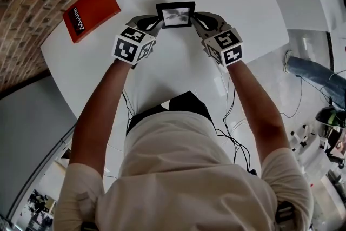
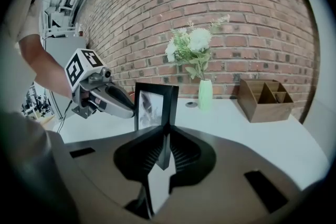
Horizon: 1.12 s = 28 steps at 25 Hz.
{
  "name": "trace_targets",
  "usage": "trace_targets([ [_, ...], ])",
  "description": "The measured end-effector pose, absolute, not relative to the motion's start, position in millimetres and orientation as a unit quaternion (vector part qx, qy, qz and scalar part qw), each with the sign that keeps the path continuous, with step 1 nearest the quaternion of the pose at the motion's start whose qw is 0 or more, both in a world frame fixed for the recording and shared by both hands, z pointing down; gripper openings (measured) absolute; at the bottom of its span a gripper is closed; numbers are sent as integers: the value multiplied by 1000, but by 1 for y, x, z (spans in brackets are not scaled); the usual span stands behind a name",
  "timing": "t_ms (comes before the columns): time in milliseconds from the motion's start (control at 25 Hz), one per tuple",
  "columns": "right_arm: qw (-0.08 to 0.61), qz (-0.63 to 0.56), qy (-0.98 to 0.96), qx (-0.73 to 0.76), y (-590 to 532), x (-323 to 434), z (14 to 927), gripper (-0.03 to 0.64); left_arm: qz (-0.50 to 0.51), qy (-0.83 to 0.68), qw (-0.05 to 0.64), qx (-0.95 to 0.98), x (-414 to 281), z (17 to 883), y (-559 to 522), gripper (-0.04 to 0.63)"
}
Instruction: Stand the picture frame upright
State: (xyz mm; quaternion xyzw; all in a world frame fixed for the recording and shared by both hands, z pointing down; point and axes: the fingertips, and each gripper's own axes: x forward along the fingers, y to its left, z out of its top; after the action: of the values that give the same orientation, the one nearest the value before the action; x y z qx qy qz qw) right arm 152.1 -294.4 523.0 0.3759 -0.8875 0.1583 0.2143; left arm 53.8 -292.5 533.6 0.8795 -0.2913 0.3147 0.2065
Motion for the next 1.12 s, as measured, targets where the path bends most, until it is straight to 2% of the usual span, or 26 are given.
trace_targets([
  [1120, 213, 93, -882, 409, -345, 174, 528, 37, 322, -300, 120, 890, 75, 531, -356, 44],
])
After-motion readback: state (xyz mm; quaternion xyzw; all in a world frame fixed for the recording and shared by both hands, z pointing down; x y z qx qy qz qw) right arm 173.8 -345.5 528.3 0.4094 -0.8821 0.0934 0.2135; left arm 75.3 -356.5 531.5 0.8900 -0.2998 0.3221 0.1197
